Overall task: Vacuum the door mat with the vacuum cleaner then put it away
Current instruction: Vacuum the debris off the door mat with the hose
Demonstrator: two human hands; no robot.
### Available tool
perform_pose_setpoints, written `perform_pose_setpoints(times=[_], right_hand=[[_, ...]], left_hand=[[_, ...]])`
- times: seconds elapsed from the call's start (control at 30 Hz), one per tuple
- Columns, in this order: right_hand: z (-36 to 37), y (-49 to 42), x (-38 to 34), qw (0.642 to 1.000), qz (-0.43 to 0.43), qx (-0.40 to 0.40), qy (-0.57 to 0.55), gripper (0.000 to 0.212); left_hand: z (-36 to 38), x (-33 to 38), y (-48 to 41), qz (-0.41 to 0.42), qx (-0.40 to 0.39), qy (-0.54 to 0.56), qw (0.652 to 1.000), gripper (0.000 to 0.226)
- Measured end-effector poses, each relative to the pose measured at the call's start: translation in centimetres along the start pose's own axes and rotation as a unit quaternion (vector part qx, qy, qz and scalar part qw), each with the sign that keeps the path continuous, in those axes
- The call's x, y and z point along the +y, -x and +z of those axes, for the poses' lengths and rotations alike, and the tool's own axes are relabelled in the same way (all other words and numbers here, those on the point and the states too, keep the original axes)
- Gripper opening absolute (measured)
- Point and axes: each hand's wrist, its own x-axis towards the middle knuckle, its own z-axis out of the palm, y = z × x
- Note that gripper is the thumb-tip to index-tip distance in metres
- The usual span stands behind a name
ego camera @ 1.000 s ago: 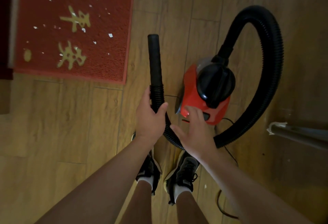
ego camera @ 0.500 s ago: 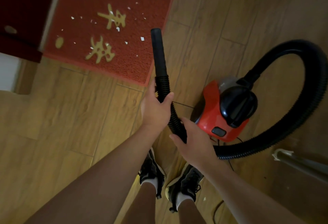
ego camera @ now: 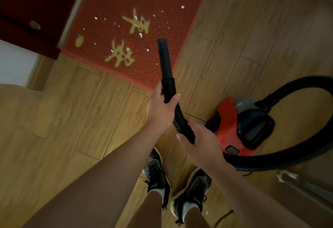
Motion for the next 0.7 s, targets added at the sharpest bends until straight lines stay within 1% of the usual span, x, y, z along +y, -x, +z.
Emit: perform_pose_setpoints(times=[0.1,0.17,0.3,0.43,0.5,0.7], right_hand=[[-0.6,-1.1,-0.8,1.0,-0.014,-0.005,0.006,0.023],[-1.0,-1.9,-1.2,1.0,-0.023,-0.011,0.01,0.018],[-1.9,-4.2,-1.7,0.999,-0.009,-0.025,0.026,0.013],[-3.2,-6.5,-1.8,0.998,0.002,-0.05,0.036,0.01],[-3.9,-7.5,-1.8,0.997,0.004,-0.062,0.036,0.01],[-6.2,-10.0,-1.5,0.995,0.011,-0.091,0.033,0.014]], left_hand=[[-0.6,0.2,-1.0,-0.011,-0.002,-0.004,1.0,0.054],[-0.7,0.2,-1.7,-0.025,-0.01,0.002,1.0,0.053],[-0.5,0.1,-3.3,-0.052,-0.022,0.016,0.998,0.062],[-0.1,0.7,-4.9,-0.062,-0.023,0.039,0.997,0.054],[0.2,1.1,-5.7,-0.061,-0.014,0.037,0.997,0.053],[1.5,2.1,-7.4,-0.096,0.0,0.04,0.995,0.053]])
